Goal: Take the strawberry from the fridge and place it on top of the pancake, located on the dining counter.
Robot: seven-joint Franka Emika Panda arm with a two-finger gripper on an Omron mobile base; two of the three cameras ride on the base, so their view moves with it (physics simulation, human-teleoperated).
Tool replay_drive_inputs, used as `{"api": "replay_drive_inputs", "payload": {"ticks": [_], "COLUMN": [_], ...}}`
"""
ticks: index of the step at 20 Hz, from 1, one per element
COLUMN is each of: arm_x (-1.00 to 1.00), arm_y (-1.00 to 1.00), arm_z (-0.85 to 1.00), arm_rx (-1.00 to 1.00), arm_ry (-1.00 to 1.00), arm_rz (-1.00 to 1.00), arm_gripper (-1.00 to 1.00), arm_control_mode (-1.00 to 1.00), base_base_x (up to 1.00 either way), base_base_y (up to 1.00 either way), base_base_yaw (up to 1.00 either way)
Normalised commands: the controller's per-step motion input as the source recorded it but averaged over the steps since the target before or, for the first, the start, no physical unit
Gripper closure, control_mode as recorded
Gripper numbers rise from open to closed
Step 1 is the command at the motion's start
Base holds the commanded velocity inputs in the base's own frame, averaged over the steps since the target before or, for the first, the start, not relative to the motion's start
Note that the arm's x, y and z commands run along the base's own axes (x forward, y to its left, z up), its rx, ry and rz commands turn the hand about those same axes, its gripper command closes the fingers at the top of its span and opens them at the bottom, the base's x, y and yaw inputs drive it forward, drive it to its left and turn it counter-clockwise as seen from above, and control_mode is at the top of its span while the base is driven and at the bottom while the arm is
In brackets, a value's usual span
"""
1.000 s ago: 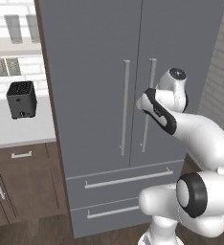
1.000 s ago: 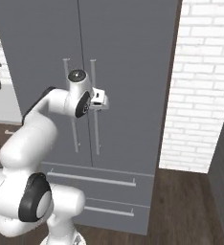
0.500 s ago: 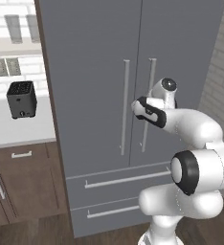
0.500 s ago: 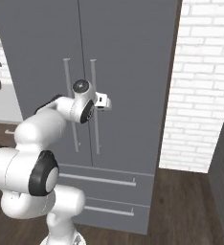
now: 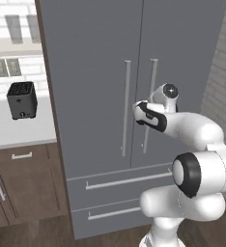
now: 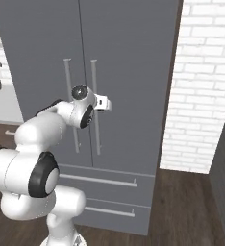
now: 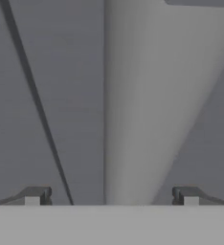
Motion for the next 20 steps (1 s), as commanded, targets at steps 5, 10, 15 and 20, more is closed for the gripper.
{"api": "replay_drive_inputs", "payload": {"ticks": [5, 10, 15, 20], "arm_x": [0.09, -0.04, -0.59, -1.00], "arm_y": [-0.09, -0.03, -0.35, -0.79], "arm_z": [0.00, 0.00, 0.00, 0.00], "arm_rx": [0.00, 0.00, 0.00, 0.03], "arm_ry": [-0.02, 0.06, 0.11, 0.03], "arm_rz": [0.00, 0.00, -0.03, -0.03], "arm_gripper": [1.00, 1.00, 1.00, 1.00], "arm_control_mode": [-1.00, -1.00, -1.00, -1.00], "base_base_x": [0.00, 0.00, 0.00, 0.00], "base_base_y": [0.00, 0.00, 0.00, 0.00], "base_base_yaw": [0.00, 0.00, 0.00, 0.00]}}
